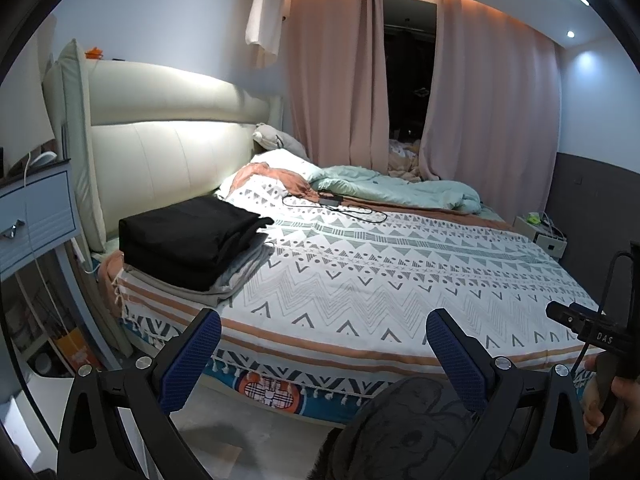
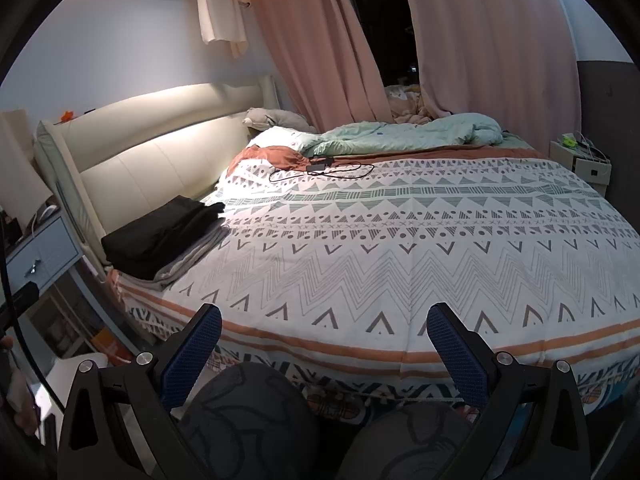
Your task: Fold large clothes
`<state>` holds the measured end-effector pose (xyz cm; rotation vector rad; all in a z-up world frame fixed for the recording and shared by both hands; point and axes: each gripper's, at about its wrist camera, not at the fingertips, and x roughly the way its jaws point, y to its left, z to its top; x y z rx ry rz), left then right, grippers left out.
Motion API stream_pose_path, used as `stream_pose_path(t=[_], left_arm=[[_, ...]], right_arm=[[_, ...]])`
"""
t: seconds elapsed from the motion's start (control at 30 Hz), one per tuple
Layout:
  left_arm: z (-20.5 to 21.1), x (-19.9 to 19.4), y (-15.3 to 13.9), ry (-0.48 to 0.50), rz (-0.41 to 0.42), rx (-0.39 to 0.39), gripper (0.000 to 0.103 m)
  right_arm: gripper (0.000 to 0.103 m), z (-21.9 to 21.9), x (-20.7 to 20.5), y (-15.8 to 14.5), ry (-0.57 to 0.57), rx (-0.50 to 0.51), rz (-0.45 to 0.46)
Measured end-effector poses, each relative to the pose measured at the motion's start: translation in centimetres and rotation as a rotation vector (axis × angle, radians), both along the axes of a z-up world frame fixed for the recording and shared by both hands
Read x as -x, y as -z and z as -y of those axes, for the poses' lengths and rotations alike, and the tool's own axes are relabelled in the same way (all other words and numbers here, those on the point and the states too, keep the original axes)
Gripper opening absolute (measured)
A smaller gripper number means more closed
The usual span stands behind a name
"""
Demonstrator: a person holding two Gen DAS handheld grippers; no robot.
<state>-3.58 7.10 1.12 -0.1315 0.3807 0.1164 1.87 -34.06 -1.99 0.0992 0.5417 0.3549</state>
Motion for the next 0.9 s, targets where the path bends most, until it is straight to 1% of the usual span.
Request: stream_pose_path(t=[0.9], left_arm=[[-0.28,0.66,-0.23,-0.001,0.004,0.004,0.102]], right_arm=[[0.103,-0.38,0.0,-0.26,0.004,-0.012,-0.003]])
